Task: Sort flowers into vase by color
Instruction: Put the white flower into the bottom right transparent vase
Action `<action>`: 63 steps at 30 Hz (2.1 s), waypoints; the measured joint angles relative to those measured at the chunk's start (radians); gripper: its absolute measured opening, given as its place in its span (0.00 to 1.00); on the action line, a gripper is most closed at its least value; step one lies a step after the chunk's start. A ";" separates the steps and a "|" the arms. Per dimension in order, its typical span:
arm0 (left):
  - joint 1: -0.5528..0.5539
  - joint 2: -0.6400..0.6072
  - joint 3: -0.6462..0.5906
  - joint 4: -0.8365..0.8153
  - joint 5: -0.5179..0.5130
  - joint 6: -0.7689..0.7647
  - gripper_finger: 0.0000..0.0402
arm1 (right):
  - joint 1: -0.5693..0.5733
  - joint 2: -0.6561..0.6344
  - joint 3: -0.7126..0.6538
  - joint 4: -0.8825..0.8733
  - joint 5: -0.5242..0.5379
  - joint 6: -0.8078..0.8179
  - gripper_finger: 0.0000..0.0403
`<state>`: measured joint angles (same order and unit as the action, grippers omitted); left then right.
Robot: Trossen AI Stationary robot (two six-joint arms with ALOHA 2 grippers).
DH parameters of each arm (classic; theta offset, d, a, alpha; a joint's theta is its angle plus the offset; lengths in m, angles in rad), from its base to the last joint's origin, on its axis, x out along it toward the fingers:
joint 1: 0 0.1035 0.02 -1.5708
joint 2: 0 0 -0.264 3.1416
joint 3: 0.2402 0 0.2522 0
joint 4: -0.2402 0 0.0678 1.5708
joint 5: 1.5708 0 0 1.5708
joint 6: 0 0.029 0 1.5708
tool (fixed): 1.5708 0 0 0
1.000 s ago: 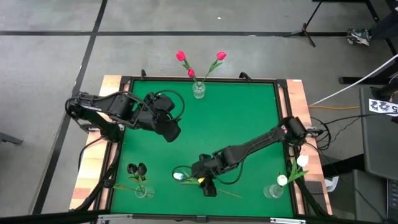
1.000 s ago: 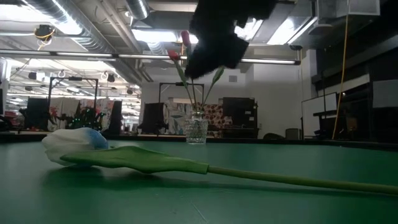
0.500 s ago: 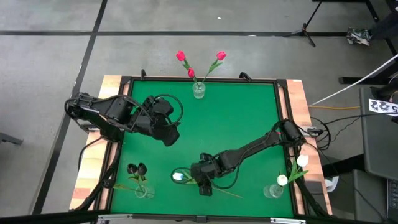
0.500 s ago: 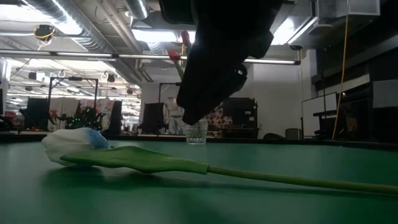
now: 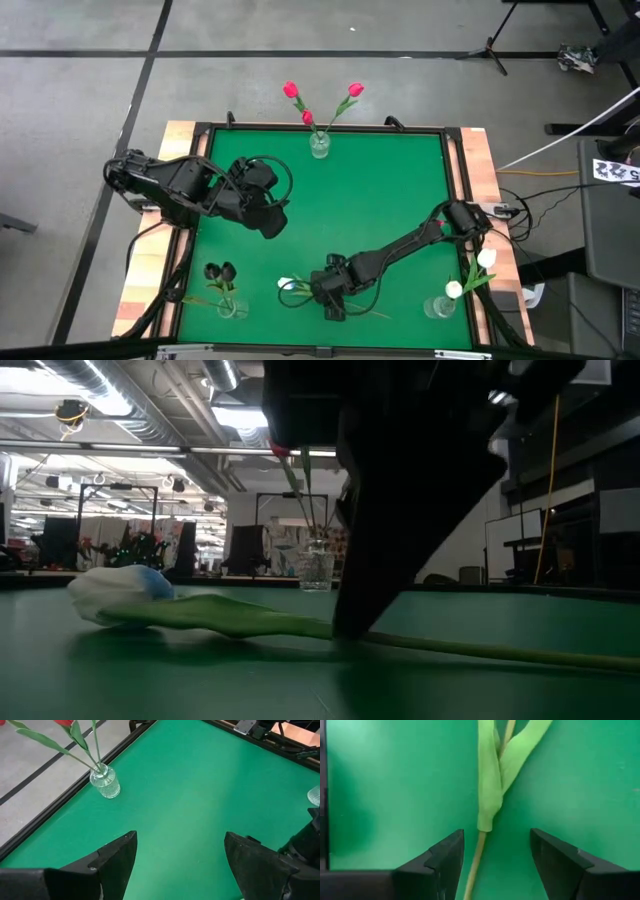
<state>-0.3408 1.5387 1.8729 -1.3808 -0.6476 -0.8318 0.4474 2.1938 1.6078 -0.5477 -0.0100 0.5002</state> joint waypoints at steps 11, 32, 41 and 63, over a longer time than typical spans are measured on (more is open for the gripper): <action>0.000 0.000 0.000 0.000 -0.002 0.000 0.73 | 0.005 0.014 0.001 0.014 0.038 -0.001 0.51; 0.000 0.000 0.000 0.000 -0.010 0.001 0.73 | 0.002 0.045 0.001 -0.021 0.039 -0.006 0.13; 0.000 0.000 -0.001 0.000 -0.011 0.001 0.73 | 0.000 0.024 0.011 -0.056 0.035 0.001 0.04; 0.001 0.000 -0.001 0.002 -0.083 0.000 0.73 | -0.049 -0.284 0.040 -0.365 0.287 -0.034 0.01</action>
<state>-0.3397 1.5387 1.8721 -1.3792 -0.7307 -0.8318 0.3985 1.9100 1.6478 -0.9124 0.2766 0.4663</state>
